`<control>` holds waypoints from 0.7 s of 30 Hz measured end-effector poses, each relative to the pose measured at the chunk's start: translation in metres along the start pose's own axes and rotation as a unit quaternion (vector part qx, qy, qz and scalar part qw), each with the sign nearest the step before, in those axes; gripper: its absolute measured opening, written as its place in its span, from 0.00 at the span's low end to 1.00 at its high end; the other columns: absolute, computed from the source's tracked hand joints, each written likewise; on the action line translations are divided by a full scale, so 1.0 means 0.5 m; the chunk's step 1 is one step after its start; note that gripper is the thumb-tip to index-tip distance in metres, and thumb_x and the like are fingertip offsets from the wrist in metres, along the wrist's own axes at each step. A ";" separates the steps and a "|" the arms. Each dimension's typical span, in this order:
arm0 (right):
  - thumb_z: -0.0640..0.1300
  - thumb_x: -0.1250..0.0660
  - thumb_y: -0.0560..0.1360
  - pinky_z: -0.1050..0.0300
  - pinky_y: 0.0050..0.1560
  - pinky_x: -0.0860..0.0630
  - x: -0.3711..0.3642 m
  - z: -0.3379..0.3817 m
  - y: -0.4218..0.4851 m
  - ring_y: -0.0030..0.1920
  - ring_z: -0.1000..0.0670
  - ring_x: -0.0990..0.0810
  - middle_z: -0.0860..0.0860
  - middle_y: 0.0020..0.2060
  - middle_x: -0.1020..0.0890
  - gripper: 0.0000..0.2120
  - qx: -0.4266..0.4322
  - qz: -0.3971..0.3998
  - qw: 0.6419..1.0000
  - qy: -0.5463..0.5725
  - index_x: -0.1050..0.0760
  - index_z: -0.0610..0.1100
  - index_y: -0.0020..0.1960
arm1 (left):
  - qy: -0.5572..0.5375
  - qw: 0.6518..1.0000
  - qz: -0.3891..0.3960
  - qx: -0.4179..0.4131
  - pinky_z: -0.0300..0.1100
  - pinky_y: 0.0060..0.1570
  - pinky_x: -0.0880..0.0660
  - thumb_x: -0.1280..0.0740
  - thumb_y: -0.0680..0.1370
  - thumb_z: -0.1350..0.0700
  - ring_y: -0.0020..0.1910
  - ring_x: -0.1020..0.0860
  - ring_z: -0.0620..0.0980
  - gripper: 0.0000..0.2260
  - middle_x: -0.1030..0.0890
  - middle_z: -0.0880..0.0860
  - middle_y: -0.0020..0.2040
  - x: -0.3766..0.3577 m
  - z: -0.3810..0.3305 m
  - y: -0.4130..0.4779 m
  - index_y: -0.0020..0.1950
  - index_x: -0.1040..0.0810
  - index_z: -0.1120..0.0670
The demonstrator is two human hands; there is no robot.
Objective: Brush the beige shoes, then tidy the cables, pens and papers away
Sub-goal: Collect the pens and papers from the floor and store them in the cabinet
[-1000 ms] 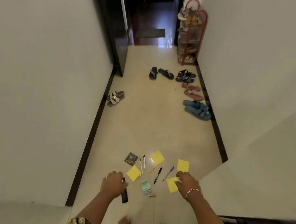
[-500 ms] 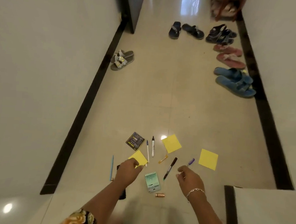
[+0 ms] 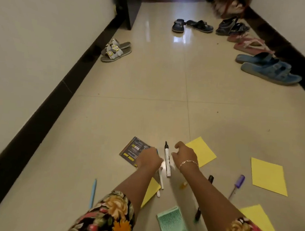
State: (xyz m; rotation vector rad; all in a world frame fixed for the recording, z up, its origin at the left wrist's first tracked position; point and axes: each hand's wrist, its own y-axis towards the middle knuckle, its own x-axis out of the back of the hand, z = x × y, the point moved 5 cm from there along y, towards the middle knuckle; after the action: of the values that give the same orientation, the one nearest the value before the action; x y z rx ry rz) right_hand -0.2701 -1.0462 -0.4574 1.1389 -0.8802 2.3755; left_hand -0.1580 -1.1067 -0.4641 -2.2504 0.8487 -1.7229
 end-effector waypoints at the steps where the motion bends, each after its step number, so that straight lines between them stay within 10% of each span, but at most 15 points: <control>1: 0.44 0.40 0.78 0.55 0.50 0.28 -0.008 0.008 0.008 0.56 0.42 0.23 0.42 0.55 0.22 0.15 0.008 -0.002 1.000 -0.019 0.33 0.42 0.63 | 0.005 1.000 -0.007 -0.002 0.43 0.45 0.30 0.36 0.76 0.55 0.56 0.23 0.55 0.12 0.22 0.56 0.56 -0.003 -0.009 0.008 0.57 0.26 0.58; 14: 0.41 0.38 0.76 0.53 0.50 0.27 -0.082 0.013 0.038 0.56 0.40 0.23 0.40 0.56 0.25 0.18 -0.016 0.037 0.996 -0.074 0.38 0.38 0.63 | -0.012 0.999 -0.016 0.042 0.41 0.48 0.29 0.34 0.76 0.48 0.57 0.23 0.54 0.16 0.22 0.54 0.57 -0.022 0.041 0.025 0.58 0.26 0.57; 21: 0.36 0.41 0.74 0.53 0.35 0.26 -0.011 -0.040 0.049 0.33 0.44 0.25 0.42 0.34 0.26 0.07 -0.114 0.008 0.971 0.210 0.33 0.41 0.37 | 0.000 0.999 0.053 -0.012 0.44 0.48 0.27 0.34 0.74 0.54 0.54 0.23 0.57 0.14 0.21 0.59 0.54 -0.005 -0.006 0.057 0.55 0.26 0.61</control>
State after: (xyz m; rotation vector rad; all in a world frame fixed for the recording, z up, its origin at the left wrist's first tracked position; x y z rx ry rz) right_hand -0.2917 -1.0514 -0.4808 0.5150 -0.9762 2.3255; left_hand -0.1708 -1.1281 -0.4789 -2.1785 0.9756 -1.6748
